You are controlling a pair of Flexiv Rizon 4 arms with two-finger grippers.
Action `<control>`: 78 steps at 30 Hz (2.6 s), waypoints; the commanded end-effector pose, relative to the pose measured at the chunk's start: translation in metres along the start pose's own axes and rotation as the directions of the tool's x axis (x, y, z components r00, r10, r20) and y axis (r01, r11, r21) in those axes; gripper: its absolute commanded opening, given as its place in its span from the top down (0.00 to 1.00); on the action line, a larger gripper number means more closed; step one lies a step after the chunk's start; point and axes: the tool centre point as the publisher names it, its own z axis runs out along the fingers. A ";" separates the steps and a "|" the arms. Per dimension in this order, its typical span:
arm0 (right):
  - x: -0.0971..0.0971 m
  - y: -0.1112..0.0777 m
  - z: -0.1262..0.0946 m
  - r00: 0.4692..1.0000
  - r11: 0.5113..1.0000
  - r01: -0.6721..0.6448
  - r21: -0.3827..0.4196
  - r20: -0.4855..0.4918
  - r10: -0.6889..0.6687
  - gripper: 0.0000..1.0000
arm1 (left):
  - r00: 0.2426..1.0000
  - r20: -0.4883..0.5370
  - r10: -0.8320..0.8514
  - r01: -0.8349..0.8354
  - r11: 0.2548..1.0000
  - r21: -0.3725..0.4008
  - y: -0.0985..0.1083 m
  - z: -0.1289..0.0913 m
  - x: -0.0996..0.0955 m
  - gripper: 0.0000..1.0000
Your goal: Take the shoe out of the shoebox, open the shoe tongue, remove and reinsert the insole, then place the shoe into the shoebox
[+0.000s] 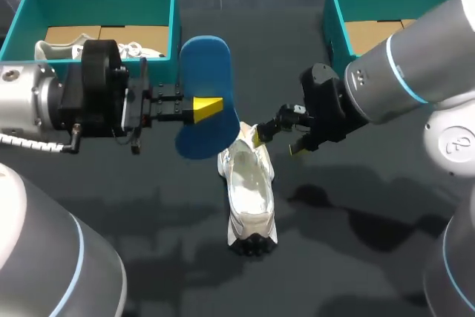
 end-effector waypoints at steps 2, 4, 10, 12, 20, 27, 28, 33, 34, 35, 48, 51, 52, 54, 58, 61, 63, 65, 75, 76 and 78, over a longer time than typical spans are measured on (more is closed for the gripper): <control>-0.007 -0.007 -0.007 0.999 1.000 0.001 -0.007 -0.035 -0.001 0.00 | 0.970 -0.068 0.234 -0.238 0.970 -0.051 -0.002 0.002 -0.011 1.00; -0.007 -0.007 -0.007 0.999 1.000 0.001 -0.007 -0.035 -0.001 0.00 | 0.970 -0.068 0.234 -0.238 0.970 -0.051 -0.002 0.002 -0.011 1.00; -0.008 -0.003 -0.014 0.997 1.000 -0.017 -0.010 -0.071 0.016 0.00 | 0.873 -0.124 0.472 -0.476 0.879 -0.002 0.014 0.002 -0.009 1.00; -0.007 0.000 -0.020 0.995 1.000 -0.026 -0.011 -0.099 0.025 0.00 | 0.829 -0.134 0.543 -0.547 0.837 0.012 0.023 0.000 -0.012 1.00; 0.001 0.011 -0.036 0.981 0.999 -0.033 -0.005 -0.190 0.031 0.00 | 0.491 -0.201 0.848 -0.863 0.505 0.022 0.062 0.000 -0.016 1.00; 0.001 0.011 -0.036 0.981 0.999 -0.033 -0.005 -0.190 0.031 0.00 | 0.491 -0.201 0.848 -0.863 0.505 0.022 0.062 0.000 -0.016 1.00; 0.001 0.011 -0.036 0.981 0.999 -0.033 -0.005 -0.190 0.031 0.00 | 0.491 -0.201 0.848 -0.863 0.505 0.022 0.062 0.000 -0.016 1.00; 0.004 0.019 -0.040 0.964 0.999 -0.047 -0.025 -0.263 0.039 0.00 | 0.402 -0.223 0.888 -0.908 0.418 0.026 0.084 0.002 -0.022 1.00; 0.005 0.022 -0.041 0.957 0.998 -0.051 -0.030 -0.288 0.040 0.00 | 0.397 -0.222 0.891 -0.912 0.411 0.018 0.089 0.003 -0.025 1.00; 0.007 0.024 -0.042 0.956 0.998 -0.053 -0.031 -0.292 0.042 0.00 | 0.370 -0.223 0.902 -0.923 0.384 0.021 0.093 0.004 -0.027 1.00; 0.016 0.032 -0.046 0.916 0.994 -0.067 -0.091 -0.401 0.025 0.00 | 0.281 -0.173 0.944 -0.955 0.294 0.051 0.112 0.010 -0.039 1.00; 0.016 0.032 -0.046 0.916 0.994 -0.067 -0.091 -0.401 0.025 0.00 | 0.281 -0.173 0.944 -0.955 0.294 0.051 0.112 0.010 -0.039 1.00; 0.016 0.032 -0.046 0.916 0.994 -0.067 -0.091 -0.401 0.025 0.00 | 0.281 -0.173 0.944 -0.955 0.294 0.051 0.112 0.010 -0.039 1.00; 0.016 0.032 -0.046 0.916 0.994 -0.067 -0.091 -0.401 0.025 0.00 | 0.277 -0.165 0.947 -0.958 0.286 0.036 0.117 0.012 -0.041 1.00; 0.025 0.042 -0.044 0.891 0.994 -0.054 -0.093 -0.454 0.006 0.00 | 0.198 -0.120 0.973 -0.977 0.205 0.050 0.129 0.020 -0.050 1.00; 0.032 0.048 -0.044 0.868 0.995 -0.053 -0.079 -0.497 0.007 0.00 | 0.150 -0.110 0.983 -0.984 0.159 0.078 0.136 0.025 -0.054 1.00; 0.038 0.050 -0.043 0.858 0.997 -0.053 -0.059 -0.514 0.015 0.00 | 0.161 -0.096 0.982 -0.981 0.170 0.089 0.140 0.028 -0.058 1.00; 0.043 0.051 -0.041 0.839 0.998 -0.047 -0.033 -0.543 0.021 0.00 | 0.135 -0.100 0.986 -0.986 0.144 0.090 0.144 0.030 -0.061 1.00; 0.058 0.051 -0.026 0.793 0.997 -0.059 0.049 -0.604 0.077 0.00 | 0.067 -0.051 0.996 -0.997 0.069 0.047 0.152 0.038 -0.076 1.00; 0.059 0.051 -0.025 0.789 0.997 -0.063 0.050 -0.609 0.081 0.00 | 0.064 -0.049 0.997 -0.997 0.066 0.040 0.152 0.039 -0.078 1.00; 0.061 0.050 -0.024 0.783 0.996 -0.073 0.050 -0.616 0.088 0.00 | 0.052 -0.051 0.997 -0.998 0.054 0.033 0.152 0.041 -0.080 1.00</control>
